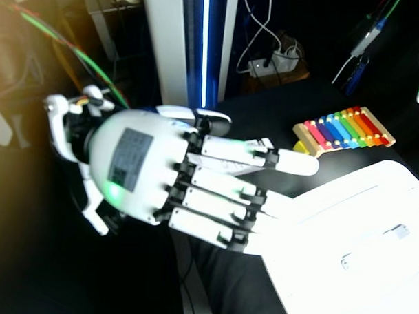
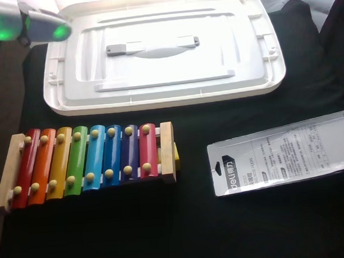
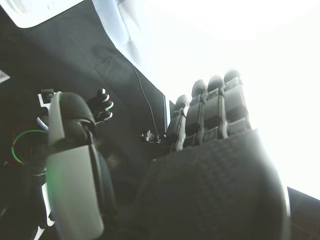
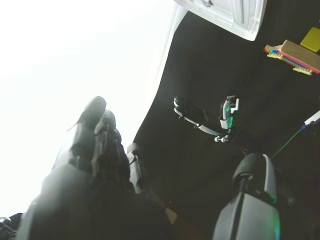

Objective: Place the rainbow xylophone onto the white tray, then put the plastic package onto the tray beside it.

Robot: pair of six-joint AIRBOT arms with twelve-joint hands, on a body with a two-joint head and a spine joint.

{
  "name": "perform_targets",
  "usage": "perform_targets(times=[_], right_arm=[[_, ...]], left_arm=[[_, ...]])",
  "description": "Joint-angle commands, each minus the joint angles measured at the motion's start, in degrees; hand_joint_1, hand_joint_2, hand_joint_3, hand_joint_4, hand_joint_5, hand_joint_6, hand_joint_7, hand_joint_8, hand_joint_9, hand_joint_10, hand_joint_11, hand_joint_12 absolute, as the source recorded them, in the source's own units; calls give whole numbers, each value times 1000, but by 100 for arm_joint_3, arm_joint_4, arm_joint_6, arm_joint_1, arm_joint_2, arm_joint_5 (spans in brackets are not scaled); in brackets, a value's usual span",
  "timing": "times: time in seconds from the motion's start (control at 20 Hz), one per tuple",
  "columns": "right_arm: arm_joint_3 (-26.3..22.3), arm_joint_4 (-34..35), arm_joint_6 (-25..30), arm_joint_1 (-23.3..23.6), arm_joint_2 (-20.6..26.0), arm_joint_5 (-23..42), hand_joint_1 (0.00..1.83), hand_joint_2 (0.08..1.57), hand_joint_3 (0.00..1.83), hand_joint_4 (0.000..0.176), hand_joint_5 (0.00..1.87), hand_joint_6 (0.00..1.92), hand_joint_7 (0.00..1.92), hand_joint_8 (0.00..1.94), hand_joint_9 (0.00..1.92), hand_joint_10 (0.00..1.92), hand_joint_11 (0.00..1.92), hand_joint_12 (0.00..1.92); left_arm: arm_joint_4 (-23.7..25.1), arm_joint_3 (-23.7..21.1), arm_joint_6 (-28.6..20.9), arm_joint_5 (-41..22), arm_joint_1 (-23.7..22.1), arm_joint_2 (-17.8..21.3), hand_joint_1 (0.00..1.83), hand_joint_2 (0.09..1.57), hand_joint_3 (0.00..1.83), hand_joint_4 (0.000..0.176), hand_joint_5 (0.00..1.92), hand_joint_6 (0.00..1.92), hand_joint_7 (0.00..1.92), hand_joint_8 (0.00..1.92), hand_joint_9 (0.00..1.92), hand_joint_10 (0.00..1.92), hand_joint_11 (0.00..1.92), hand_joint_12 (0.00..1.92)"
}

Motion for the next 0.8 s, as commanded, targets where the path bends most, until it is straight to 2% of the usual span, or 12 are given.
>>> perform_targets(times=[0.0,0.25,0.3,0.35,0.4,0.45,0.5,0.55,0.6,0.65,0.7,0.75], right_arm=[[31,328,49,121,-7,627,632,1436,3,176,442,1768,676,871,527,891,240,1441],[30,314,49,128,-9,627,632,1436,1,176,442,1767,676,873,526,895,239,1443],[30,312,49,128,-13,627,632,1436,1,176,443,1767,675,873,525,895,238,1444],[30,308,49,128,-23,627,632,1436,1,176,443,1767,675,874,525,896,238,1444],[31,301,49,129,-35,627,632,1436,1,176,443,1767,675,874,525,896,238,1444],[31,293,49,129,-42,627,633,1436,1,176,443,1767,675,874,525,896,238,1444],[30,282,49,129,-42,627,632,1436,1,176,443,1767,675,875,525,897,238,1445],[30,276,49,129,-42,627,539,1061,0,111,156,610,249,310,191,308,47,744],[31,265,49,129,-42,627,527,1039,0,109,163,198,195,96,158,103,9,380],[35,260,49,129,-39,627,475,1006,0,96,156,67,180,31,141,37,1,233],[39,258,49,129,-35,627,464,990,0,81,134,21,169,10,125,13,0,163],[43,258,49,129,-33,627,471,991,0,92,123,6,165,3,115,4,0,77]], left_arm=[[-117,-12,-10,-605,-43,25,582,991,2,25,73,3,206,3,237,13,9,710],[-121,-34,-12,-585,-19,31,587,994,0,0,66,1,198,1,245,4,1,767],[-35,-69,-108,-603,11,52,592,984,0,1,75,3,206,3,249,4,0,778],[90,-93,-288,-664,54,76,597,961,0,21,84,6,211,4,252,5,3,780],[253,-105,-517,-725,99,102,623,945,0,6,76,2,201,1,233,1,0,756],[541,-105,-886,-786,134,125,578,913,0,22,59,1,186,1,216,1,17,664],[801,-110,-1232,-828,148,152,571,899,1,18,49,2,166,4,201,3,37,567],[996,-120,-1462,-857,161,178,585,853,3,0,69,0,171,0,219,1,80,502],[1273,-142,-1755,-881,183,220,590,838,1,0,58,0,166,0,219,0,85,485],[1555,-177,-2032,-884,195,265,599,807,0,0,13,0,141,0,195,0,58,470],[1840,-227,-2296,-861,199,312,576,787,0,0,2,0,113,0,171,0,40,459],[2128,-278,-2534,-841,203,349,592,765,0,0,0,0,99,0,163,0,45,458]])
